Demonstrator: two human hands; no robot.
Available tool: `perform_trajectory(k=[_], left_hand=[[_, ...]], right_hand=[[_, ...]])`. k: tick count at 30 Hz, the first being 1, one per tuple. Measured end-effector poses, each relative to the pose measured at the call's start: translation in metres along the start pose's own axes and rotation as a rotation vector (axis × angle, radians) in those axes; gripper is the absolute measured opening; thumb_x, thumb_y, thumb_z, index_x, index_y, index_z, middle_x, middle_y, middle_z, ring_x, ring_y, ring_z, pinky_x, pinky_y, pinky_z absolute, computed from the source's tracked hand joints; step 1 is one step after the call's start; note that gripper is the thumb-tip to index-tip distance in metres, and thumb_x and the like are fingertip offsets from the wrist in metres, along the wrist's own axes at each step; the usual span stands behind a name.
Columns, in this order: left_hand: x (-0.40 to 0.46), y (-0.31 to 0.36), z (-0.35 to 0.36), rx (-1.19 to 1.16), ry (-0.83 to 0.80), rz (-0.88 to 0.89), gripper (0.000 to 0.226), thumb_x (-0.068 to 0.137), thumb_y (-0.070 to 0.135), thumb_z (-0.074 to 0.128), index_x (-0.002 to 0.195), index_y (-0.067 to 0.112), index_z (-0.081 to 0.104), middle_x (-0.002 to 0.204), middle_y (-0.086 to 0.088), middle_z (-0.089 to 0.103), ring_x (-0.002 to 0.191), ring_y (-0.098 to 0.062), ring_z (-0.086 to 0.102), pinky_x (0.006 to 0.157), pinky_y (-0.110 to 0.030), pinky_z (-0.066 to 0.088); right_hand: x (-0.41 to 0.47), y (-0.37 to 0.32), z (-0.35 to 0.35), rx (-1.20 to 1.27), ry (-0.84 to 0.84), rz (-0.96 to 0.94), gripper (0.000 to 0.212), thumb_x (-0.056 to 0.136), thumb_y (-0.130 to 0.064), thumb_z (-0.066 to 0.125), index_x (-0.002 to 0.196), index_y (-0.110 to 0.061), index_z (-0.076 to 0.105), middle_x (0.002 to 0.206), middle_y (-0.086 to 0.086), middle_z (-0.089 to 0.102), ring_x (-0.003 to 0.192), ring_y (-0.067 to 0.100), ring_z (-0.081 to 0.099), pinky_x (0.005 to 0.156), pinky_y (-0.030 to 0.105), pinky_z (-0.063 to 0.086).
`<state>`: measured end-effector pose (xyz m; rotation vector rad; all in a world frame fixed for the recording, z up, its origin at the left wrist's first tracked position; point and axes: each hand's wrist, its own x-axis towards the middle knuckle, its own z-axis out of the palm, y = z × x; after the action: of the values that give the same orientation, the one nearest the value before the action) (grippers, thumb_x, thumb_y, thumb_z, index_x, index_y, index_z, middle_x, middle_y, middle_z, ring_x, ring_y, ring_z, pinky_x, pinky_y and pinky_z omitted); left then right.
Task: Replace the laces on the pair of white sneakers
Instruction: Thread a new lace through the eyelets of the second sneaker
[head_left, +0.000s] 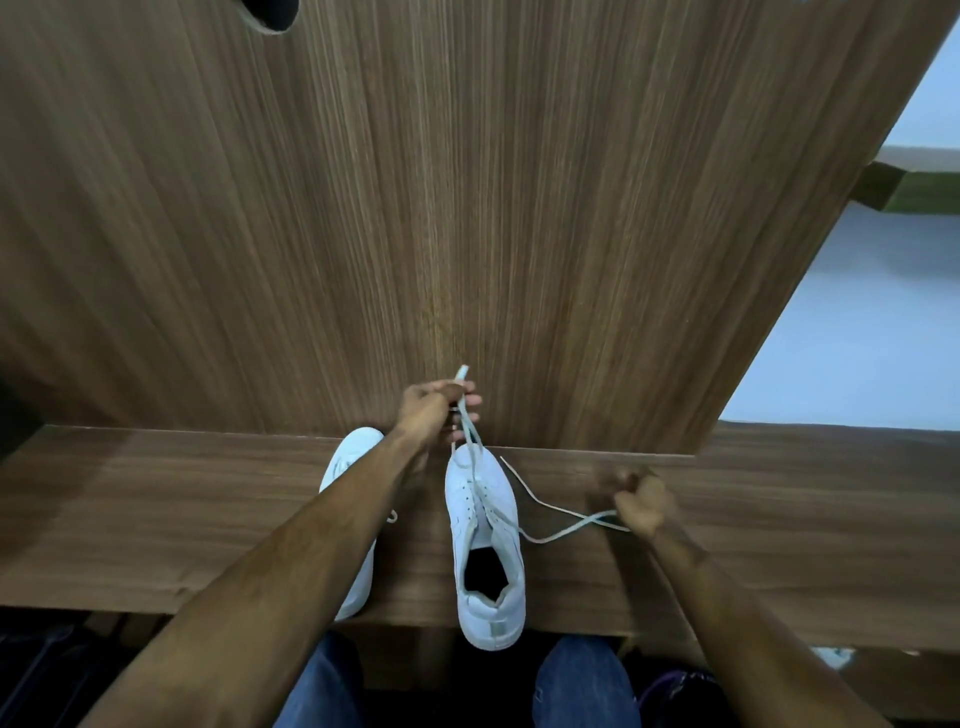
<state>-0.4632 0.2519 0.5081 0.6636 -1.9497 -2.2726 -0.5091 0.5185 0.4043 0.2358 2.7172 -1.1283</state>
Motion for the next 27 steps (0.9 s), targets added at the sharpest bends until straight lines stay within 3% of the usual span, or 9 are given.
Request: perform_trajectory(k=[2,4,8,9,12,14,18,24,27], left_hand=[[-0.007,0.002,0.014,0.062,-0.105,0.002,0.024,0.098,0.014,0.05,0.11,0.003,0.067,0.101,-0.012,0.073,0.072,-0.017,0.067,0.056,-0.023,0.052],[-0.011,0.003,0.028,0.111,-0.208,0.022,0.024,0.098,0.015,0.051,0.111,0.003,0.067,0.103,-0.012,0.072,0.075,-0.017,0.067,0.06,-0.024,0.053],[-0.014,0.006,0.044,0.145,-0.276,0.081,0.022,0.098,0.019,0.052,0.108,0.007,0.068,0.102,-0.008,0.073,0.08,-0.017,0.068,0.066,-0.026,0.054],[-0.014,0.008,0.044,0.14,-0.247,0.093,0.022,0.098,0.018,0.052,0.107,0.006,0.068,0.099,-0.007,0.073,0.076,-0.016,0.067,0.061,-0.023,0.054],[-0.014,0.012,0.034,0.11,-0.116,0.109,0.021,0.098,0.014,0.052,0.102,0.001,0.068,0.084,-0.007,0.069,0.058,-0.009,0.06,0.05,-0.02,0.049],[-0.01,0.01,0.022,0.121,-0.023,0.112,0.021,0.098,0.012,0.049,0.092,0.003,0.067,0.077,-0.007,0.066,0.058,-0.011,0.059,0.051,-0.022,0.046],[-0.002,0.001,-0.001,0.08,0.109,0.083,0.025,0.098,0.012,0.044,0.083,0.008,0.063,0.072,-0.007,0.065,0.06,-0.016,0.059,0.052,-0.025,0.048],[0.004,-0.002,-0.005,0.012,0.152,0.114,0.02,0.098,0.016,0.05,0.091,0.009,0.067,0.078,-0.004,0.069,0.06,-0.012,0.06,0.05,-0.022,0.048],[0.008,0.005,-0.006,-0.059,0.243,0.202,0.021,0.098,0.011,0.049,0.088,0.01,0.066,0.075,-0.003,0.067,0.056,-0.009,0.057,0.049,-0.021,0.045]], right_hand=[[-0.008,-0.024,0.004,0.139,-0.104,-0.142,0.038,0.089,-0.001,0.061,0.126,0.0,0.054,0.118,0.015,0.06,0.108,0.028,0.057,0.088,0.021,0.049],[-0.021,-0.059,0.01,0.19,-0.213,-0.337,0.042,0.084,-0.006,0.071,0.124,-0.007,0.057,0.109,0.0,0.061,0.1,0.011,0.057,0.076,0.006,0.043],[-0.035,-0.083,0.025,0.221,-0.422,-0.427,0.012,0.088,-0.011,0.069,0.085,-0.022,0.066,0.071,-0.018,0.066,0.065,-0.011,0.057,0.066,0.012,0.042],[-0.036,-0.084,0.027,0.207,-0.428,-0.411,0.019,0.09,-0.012,0.065,0.075,-0.023,0.066,0.06,-0.019,0.063,0.057,-0.011,0.053,0.062,0.012,0.04],[-0.031,-0.072,0.028,0.209,-0.343,-0.357,0.03,0.095,-0.02,0.059,0.066,-0.016,0.068,0.047,-0.017,0.06,0.046,-0.011,0.049,0.054,0.012,0.038],[-0.025,-0.059,0.019,0.236,-0.223,-0.268,0.035,0.096,-0.022,0.058,0.066,-0.005,0.065,0.044,-0.009,0.058,0.04,-0.006,0.051,0.049,0.017,0.039],[-0.009,-0.032,-0.002,0.445,-0.133,-0.014,0.024,0.099,-0.011,0.051,0.077,-0.006,0.06,0.045,0.006,0.059,0.031,0.012,0.054,0.034,0.019,0.043],[-0.01,-0.012,-0.008,0.362,-0.027,0.132,0.023,0.091,0.008,0.041,0.079,-0.005,0.054,0.046,0.01,0.058,0.027,0.012,0.049,0.03,0.015,0.037],[-0.006,0.001,-0.012,0.321,0.114,0.213,0.028,0.086,0.004,0.044,0.065,-0.003,0.06,0.043,0.011,0.059,0.035,0.019,0.057,0.036,0.027,0.049]])
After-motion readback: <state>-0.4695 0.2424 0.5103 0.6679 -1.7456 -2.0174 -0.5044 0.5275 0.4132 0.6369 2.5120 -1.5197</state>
